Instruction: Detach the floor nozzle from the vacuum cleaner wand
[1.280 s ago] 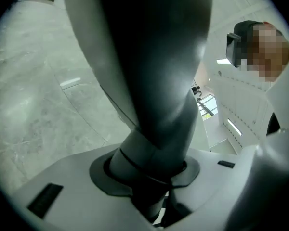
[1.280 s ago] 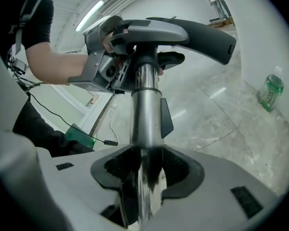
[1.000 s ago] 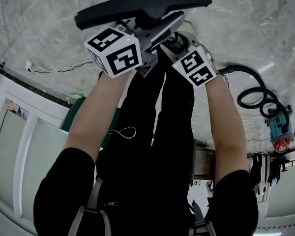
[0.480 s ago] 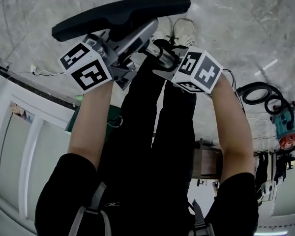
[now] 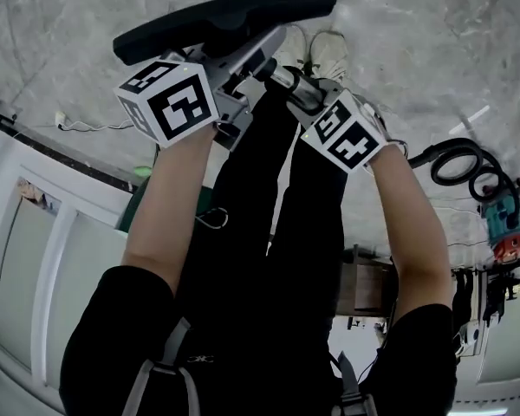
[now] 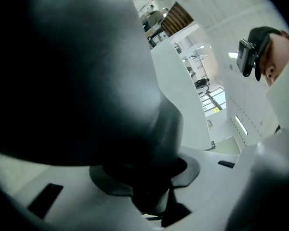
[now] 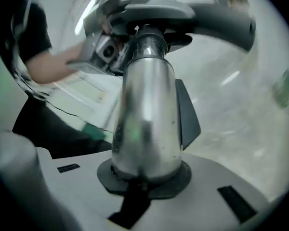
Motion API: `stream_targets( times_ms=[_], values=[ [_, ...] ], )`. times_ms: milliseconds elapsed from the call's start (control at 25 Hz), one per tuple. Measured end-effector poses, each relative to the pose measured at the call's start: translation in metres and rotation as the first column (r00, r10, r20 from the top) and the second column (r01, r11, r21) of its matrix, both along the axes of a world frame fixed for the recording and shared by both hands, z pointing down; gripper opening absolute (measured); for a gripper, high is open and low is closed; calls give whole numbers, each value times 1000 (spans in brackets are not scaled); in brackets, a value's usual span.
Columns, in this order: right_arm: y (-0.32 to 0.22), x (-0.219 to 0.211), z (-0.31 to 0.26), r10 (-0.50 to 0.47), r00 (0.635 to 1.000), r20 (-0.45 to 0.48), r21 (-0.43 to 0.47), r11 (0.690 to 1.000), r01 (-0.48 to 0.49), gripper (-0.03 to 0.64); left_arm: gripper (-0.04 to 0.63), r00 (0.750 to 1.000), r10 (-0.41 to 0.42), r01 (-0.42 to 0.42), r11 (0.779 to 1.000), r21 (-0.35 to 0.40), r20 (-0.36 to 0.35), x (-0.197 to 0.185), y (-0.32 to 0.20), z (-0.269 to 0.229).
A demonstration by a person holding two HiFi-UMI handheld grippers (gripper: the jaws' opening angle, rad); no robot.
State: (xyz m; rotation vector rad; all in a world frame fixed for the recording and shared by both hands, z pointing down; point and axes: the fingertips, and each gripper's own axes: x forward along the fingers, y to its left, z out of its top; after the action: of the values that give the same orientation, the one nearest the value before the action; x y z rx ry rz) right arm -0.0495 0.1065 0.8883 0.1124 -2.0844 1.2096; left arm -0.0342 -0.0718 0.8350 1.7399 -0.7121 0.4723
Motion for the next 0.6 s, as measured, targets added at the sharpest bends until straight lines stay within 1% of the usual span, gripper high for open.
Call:
stream_targets(
  times_ms=[40, 80, 120, 160, 200, 240, 280, 320, 360, 400, 440, 480, 520, 560, 600],
  values=[
    [-16, 7, 16, 65, 984, -166, 148, 988, -41, 57, 161, 999, -37, 37, 999, 26, 14, -1, -7, 2],
    [-28, 13, 26, 130, 954, -269, 256, 965, -60, 57, 163, 999, -51, 50, 997, 56, 17, 0, -14, 1],
    [-32, 16, 27, 159, 945, -287, 290, 954, -72, 55, 163, 999, -32, 31, 996, 82, 9, 5, -17, -1],
    [-27, 14, 21, 136, 967, -217, 239, 968, -82, 55, 161, 1000, 21, -19, 995, 96, -15, 11, -17, -5],
    [-13, 9, 5, 80, 995, -60, 114, 991, -73, 54, 160, 994, 93, -87, 991, 99, -59, 20, -11, -11],
    [4, 5, -18, 34, 988, 150, -50, 998, -26, 55, 163, 979, 161, -149, 984, 101, -124, 28, -4, -20],
    [20, 4, -45, 24, 936, 351, -206, 977, 52, 55, 162, 959, 202, -185, 978, 101, -199, 37, 4, -31],
    [29, 5, -69, 50, 870, 491, -321, 938, 128, 55, 162, 941, 204, -187, 979, 84, -269, 43, 8, -39],
    [32, 7, -84, 85, 828, 554, -390, 905, 168, 55, 162, 932, 172, -165, 985, 48, -318, 46, 9, -41],
    [29, 9, -86, 105, 832, 544, -416, 895, 160, 55, 163, 934, 134, -138, 990, 11, -330, 48, 5, -37],
    [24, 10, -74, 101, 879, 466, -391, 915, 103, 55, 161, 946, 110, -118, 993, -7, -303, 47, 1, -30],
    [17, 12, -52, 86, 944, 319, -302, 953, 15, 54, 161, 962, 100, -104, 995, -5, -253, 45, -2, -22],
    [8, 18, -27, 88, 989, 117, -151, 986, -70, 54, 163, 975, 91, -91, 996, 9, -201, 43, -5, -17],
    [-2, 28, -5, 123, 987, -100, 30, 992, -120, 54, 163, 984, 82, -79, 997, 25, -160, 40, -7, -14],
    [-14, 42, 11, 176, 943, -284, 191, 974, -124, 54, 163, 989, 79, -74, 996, 41, -129, 39, -9, -11]
  ],
)
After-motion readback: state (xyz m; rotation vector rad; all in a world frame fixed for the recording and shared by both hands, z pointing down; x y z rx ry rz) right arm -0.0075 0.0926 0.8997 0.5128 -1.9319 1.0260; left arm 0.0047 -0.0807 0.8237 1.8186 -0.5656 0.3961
